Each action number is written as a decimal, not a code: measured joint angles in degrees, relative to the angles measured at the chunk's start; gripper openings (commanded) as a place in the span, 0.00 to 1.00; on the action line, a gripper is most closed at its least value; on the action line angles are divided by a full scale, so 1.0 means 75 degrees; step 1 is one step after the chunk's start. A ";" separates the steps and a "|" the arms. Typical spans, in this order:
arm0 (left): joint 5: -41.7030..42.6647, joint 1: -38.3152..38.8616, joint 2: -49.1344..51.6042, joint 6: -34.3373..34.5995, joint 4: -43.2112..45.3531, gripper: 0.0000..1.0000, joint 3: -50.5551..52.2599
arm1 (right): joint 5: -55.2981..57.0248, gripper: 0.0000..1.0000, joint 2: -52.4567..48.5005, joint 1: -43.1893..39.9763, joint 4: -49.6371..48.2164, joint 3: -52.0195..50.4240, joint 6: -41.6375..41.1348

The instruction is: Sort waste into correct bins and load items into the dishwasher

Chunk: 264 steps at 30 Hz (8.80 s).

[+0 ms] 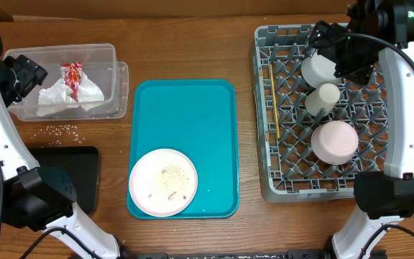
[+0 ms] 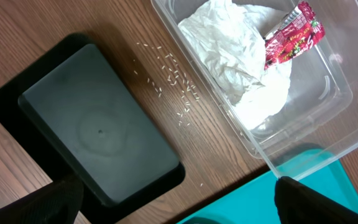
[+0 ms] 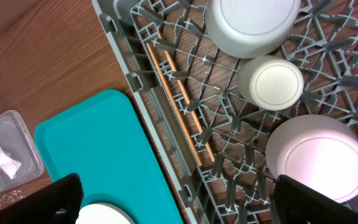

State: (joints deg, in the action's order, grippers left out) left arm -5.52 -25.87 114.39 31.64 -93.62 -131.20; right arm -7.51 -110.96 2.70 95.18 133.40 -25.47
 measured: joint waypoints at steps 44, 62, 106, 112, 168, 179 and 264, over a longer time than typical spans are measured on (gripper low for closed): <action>0.0000 0.0000 0.0000 0.0000 0.0000 1.00 0.0000 | -0.0017 1.00 0.0000 0.0000 0.0000 0.0000 0.0000; 0.0000 0.0000 0.0000 0.0000 0.0000 1.00 0.0000 | -0.0020 1.00 0.0000 0.0000 -0.0003 0.0000 0.0000; 0.1335 0.7350 0.0020 0.2069 0.0863 0.87 0.4438 | -0.0023 1.00 0.0000 0.0000 -0.0003 0.0000 -0.0003; 0.1326 0.7277 0.0020 0.2573 0.1900 0.72 0.5610 | -0.0023 1.00 0.0000 0.0000 -0.0003 0.0000 0.0000; 0.2017 0.7131 0.0006 0.3427 0.4412 0.12 0.7603 | -0.0023 1.00 0.0000 0.0000 -0.0003 0.0000 0.0003; 0.2017 0.7131 -0.0070 0.3477 0.4366 0.04 0.7603 | -0.0023 1.00 0.0000 0.0000 -0.0006 0.0000 -0.0003; 0.3722 -0.0895 -0.0041 -0.0950 0.1376 0.04 0.4170 | -0.0023 1.00 0.0000 0.0000 -0.0003 0.0000 -0.0003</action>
State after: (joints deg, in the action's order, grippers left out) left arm 22.39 -32.58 114.08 24.51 -83.31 -99.92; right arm -7.68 -110.96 2.70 95.15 133.40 -25.50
